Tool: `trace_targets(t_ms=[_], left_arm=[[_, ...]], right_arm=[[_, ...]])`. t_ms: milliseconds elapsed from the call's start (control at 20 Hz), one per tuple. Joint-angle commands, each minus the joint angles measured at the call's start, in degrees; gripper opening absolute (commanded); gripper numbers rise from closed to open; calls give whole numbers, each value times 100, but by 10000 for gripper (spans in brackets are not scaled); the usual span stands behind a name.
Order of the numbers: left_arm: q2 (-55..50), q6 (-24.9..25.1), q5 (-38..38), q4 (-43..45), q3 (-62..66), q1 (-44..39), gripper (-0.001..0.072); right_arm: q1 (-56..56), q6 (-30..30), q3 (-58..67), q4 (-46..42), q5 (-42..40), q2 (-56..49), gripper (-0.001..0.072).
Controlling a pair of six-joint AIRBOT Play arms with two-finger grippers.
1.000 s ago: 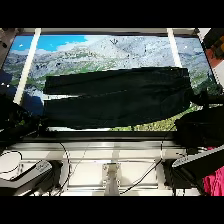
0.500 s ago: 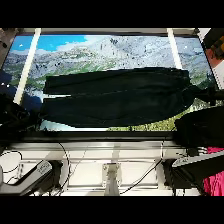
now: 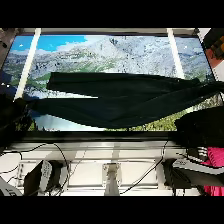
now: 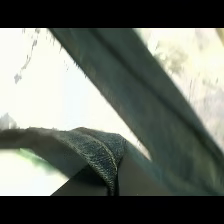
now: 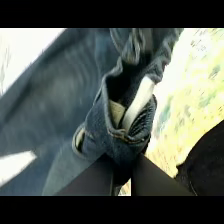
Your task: Fold the clothes and pants, and hang the long-sleeved shirts on hangers.
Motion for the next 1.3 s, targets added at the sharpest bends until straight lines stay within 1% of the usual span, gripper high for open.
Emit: trace_targets(t_ms=[0,50,200,350,500,550,600,650,700,750,800,850,900,1000,1050,1100,1150,1200,1250], left_arm=[[-645,-188,586,-264,608,-350,9],[-1078,-190,726,-496,835,-527,9],[-2441,-188,951,-1427,1464,-1145,9],[-3729,-127,1521,-2474,2162,-1805,9],[-4798,-129,2004,-2999,3025,-2282,9],[-5073,-131,2330,-3198,3263,-2406,9],[-5335,-131,2800,-3591,3445,-2529,9],[-5541,-125,3230,-4052,3565,-2627,10],[-5729,-66,3665,-4498,3674,-2732,11],[-5880,-52,3954,-4905,3764,-2826,86],[-6030,177,4225,-5254,3891,-2916,313],[-6159,557,4321,-5486,4030,-2949,472],[-6269,925,4280,-5676,4183,-2949,481],[-6358,1412,4214,-5984,4439,-2935,481],[-6358,1626,4107,-6074,4559,-2900,481],[-6356,1910,3755,-6109,4704,-2852,470],[-6354,2162,3248,-6109,4843,-2815,345],[-6341,2483,2675,-6109,4994,-2796,88],[-6299,2837,2229,-6107,5128,-2796,10]], right_arm=[[227,968,4,-63,-896,120,26],[339,1257,4,-7,-1119,-9,26],[734,2542,4,24,-1631,-566,26],[1128,3668,2,-2,-2238,-1045,26],[1423,4747,2,-4,-3274,-1381,25],[1475,5259,4,-7,-3641,-1513,25],[1510,5731,4,-7,-4011,-1637,25],[1558,6026,4,-2,-4430,-1759,26],[1622,6037,22,7,-4944,-1904,27],[1694,5939,122,7,-5346,-2090,44],[1727,5591,313,44,-5512,-2277,237],[1735,4988,632,46,-5418,-2514,375],[1735,4551,992,59,-5121,-2741,382],[1700,4009,1596,42,-4485,-3088,391],[1674,3670,1775,42,-4280,-3182,391],[1670,3407,1864,-15,-4083,-3193,390],[1659,3119,1945,-85,-3821,-3193,386],[1641,2813,2041,-181,-3467,-3191,381],[1631,2555,2138,-264,-3154,-3191,334]])
